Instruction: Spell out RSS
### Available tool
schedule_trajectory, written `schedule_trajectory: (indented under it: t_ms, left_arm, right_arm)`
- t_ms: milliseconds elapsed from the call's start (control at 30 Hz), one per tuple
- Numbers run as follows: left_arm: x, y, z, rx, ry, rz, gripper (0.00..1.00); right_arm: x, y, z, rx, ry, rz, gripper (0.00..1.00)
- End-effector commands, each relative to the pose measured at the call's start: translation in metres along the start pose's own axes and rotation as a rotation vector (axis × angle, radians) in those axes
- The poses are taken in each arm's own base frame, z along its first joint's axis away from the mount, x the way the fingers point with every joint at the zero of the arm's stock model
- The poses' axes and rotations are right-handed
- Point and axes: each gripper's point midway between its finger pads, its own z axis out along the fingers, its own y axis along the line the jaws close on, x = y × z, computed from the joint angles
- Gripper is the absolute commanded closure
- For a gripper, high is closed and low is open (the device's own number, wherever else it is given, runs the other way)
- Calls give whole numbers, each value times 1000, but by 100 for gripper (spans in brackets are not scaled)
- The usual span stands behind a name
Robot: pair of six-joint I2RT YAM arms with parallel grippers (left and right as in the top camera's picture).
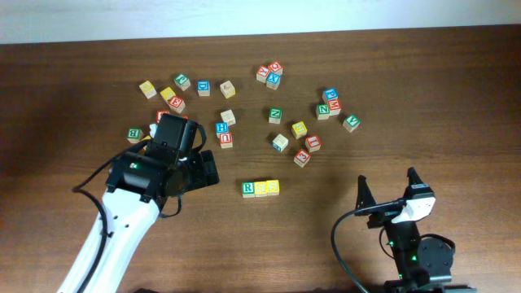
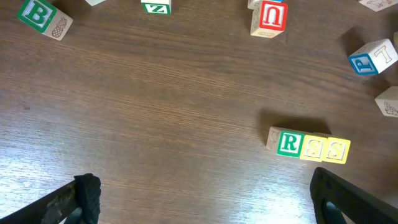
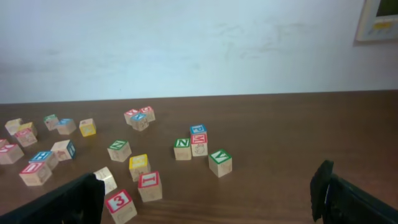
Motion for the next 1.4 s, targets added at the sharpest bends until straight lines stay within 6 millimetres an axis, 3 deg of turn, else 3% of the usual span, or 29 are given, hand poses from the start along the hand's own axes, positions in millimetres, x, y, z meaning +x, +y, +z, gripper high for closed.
schedule_trajectory:
  t_ms: [0,433,767,1367]
  left_arm:
    - [-4,2,-3,-9,-17,2,1]
    - [-4,2,-3,-9,-17,2,1]
    - [-4,2,-3,-9,-17,2,1]
    - [-4,2,-3,-9,-17,2,1]
  right_arm:
    - [7,-5,2,19,-11,-5,2]
    - [14,-30,0,129,16,-12,2]
    - [14,-30,0,126,24,-98,2]
    - [16,-21,1,98,28,-81,2]
